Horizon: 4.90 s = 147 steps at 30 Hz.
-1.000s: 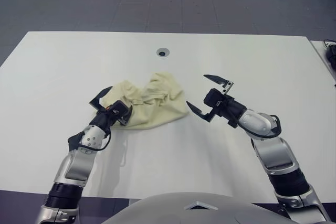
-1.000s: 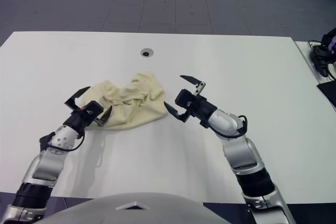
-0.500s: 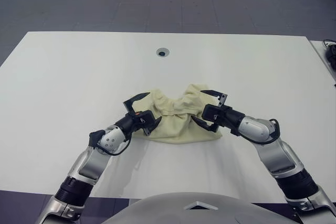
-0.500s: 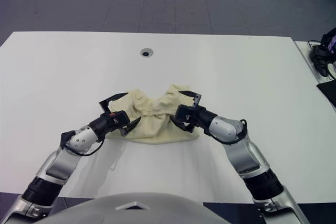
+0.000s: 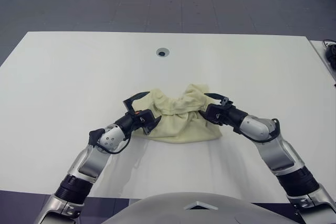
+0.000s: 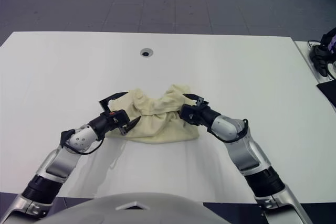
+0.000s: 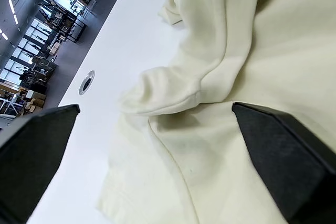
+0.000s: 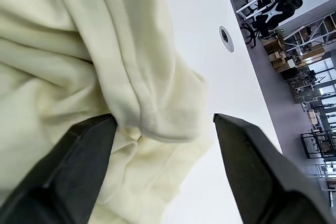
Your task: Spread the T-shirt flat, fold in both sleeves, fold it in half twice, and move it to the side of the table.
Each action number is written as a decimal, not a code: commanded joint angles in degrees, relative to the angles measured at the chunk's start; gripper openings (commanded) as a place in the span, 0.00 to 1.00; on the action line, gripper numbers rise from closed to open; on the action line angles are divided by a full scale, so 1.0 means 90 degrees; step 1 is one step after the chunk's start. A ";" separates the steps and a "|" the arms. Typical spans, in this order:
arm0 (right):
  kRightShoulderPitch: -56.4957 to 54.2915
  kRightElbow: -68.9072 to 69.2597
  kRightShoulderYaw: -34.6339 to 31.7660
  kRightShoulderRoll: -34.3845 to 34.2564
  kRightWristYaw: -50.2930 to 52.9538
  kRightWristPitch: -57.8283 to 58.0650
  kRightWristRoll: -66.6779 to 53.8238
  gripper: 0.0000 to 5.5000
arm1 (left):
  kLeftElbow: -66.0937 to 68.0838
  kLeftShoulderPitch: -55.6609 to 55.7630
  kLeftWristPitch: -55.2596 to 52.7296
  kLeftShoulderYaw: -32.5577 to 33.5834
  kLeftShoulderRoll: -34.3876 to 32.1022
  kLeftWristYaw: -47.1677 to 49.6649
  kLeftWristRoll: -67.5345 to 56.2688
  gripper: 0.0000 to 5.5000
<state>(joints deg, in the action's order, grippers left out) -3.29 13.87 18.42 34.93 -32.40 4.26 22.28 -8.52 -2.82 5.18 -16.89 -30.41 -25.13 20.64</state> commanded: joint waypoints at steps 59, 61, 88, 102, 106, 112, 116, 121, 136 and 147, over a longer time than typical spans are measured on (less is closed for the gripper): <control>-0.1616 -0.0774 -0.1393 -0.2200 0.0462 0.2334 -0.2834 0.00 | 0.1473 0.2198 0.0497 -0.0068 -0.0169 -0.1408 -0.0278 0.98; -0.1635 -0.0761 -0.1369 -0.2173 0.0472 0.2374 -0.2841 0.00 | 0.1513 0.2292 0.0464 -0.0050 -0.0103 -0.1465 -0.0389 0.98; -0.1391 -0.0513 -0.1134 -0.2073 0.0501 0.2418 -0.2770 0.00 | 0.3012 0.3309 0.1476 -0.0627 -0.0186 -0.2173 -0.0102 0.71; -0.1388 -0.0544 -0.1085 -0.2022 0.0479 0.2385 -0.2732 0.00 | 0.3415 0.3454 0.1656 -0.0851 -0.0162 -0.2518 -0.0116 0.29; -0.1378 -0.0567 -0.1083 -0.1977 0.0488 0.2367 -0.2713 0.00 | 0.3374 0.3456 0.1651 -0.0853 -0.0199 -0.2543 -0.0126 0.18; -0.1600 -0.0642 -0.1265 -0.1817 0.0459 0.2335 -0.2754 0.00 | 0.3318 0.3804 0.1252 -0.0360 -0.0164 -0.2621 -0.0647 0.00; -0.2103 -0.0648 -0.1475 -0.1718 0.0343 0.2285 -0.2906 0.00 | 0.3495 0.4465 0.0569 0.0173 0.0089 -0.2782 -0.1411 0.00; -0.3190 -0.2011 -0.1468 -0.1399 0.0290 0.1660 -0.2583 0.00 | 0.5242 0.5814 0.0576 0.0162 0.0303 -0.2279 -0.1022 0.00; -0.8124 -0.9422 -0.0874 -0.1387 0.1822 -0.1985 -0.0787 0.00 | 0.9291 0.9435 0.0804 -0.0425 0.1104 0.0309 0.0527 0.00; -0.8589 -0.9763 -0.0644 -0.0871 0.2086 -0.2674 -0.0110 0.00 | 0.9404 0.9405 0.1720 -0.0651 0.0706 0.0508 0.1017 0.00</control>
<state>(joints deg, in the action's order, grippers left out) -82.77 -75.28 11.59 24.02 -10.95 -18.56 20.11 76.84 84.90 17.23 -21.94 -22.01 -17.91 29.17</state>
